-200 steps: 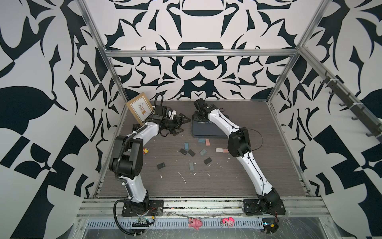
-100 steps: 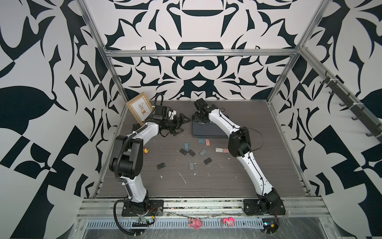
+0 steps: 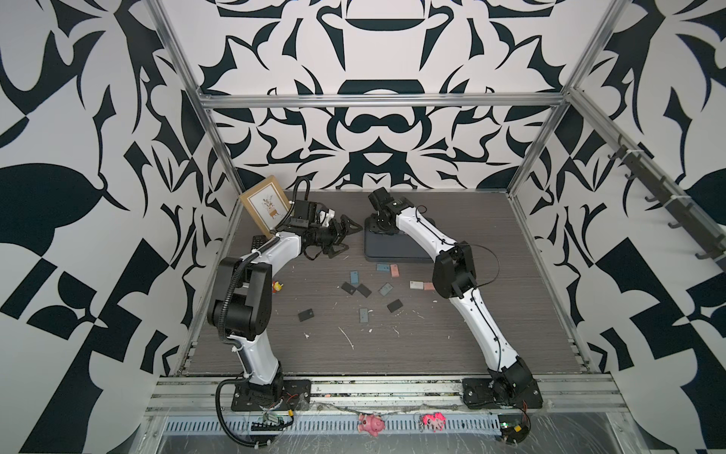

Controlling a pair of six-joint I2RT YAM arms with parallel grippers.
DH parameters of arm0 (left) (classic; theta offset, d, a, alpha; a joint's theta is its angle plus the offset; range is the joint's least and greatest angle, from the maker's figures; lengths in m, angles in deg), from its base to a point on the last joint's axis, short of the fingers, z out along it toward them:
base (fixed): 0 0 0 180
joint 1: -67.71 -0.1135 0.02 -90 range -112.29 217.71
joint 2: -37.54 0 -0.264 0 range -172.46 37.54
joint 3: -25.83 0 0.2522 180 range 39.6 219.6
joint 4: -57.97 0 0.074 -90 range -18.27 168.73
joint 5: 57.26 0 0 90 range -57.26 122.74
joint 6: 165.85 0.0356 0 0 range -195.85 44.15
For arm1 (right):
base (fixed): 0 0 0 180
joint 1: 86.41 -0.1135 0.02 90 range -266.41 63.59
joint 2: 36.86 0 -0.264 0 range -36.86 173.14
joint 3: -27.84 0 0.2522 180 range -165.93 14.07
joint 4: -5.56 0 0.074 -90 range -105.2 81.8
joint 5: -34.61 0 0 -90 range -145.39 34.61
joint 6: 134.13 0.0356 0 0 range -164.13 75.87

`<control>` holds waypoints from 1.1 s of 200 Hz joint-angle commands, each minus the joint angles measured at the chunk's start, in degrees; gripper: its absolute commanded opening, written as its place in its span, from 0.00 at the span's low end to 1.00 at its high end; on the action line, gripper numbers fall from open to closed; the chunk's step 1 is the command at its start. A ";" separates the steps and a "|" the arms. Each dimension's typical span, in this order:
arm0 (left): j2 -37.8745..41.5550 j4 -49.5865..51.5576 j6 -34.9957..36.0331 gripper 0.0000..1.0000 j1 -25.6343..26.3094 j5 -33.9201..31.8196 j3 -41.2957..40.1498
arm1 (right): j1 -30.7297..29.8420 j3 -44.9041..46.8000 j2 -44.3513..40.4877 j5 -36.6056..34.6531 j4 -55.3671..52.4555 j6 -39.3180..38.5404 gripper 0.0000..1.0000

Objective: Put the eraser in the storage box
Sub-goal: Place the eraser in the storage box, then adjust the eraser in the storage box.

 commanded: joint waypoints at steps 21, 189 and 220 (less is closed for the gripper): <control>0.55 -0.54 -0.43 0.99 -0.31 0.76 0.47 | -0.26 -2.11 -0.49 0.10 -1.27 -0.82 0.40; 0.77 -0.54 -0.38 0.99 -0.49 0.85 0.42 | -0.19 -4.49 1.44 0.71 1.37 -0.83 0.46; 0.70 -0.54 -0.37 0.99 -0.48 0.85 0.44 | -0.15 -4.39 1.93 0.94 1.56 -0.83 0.47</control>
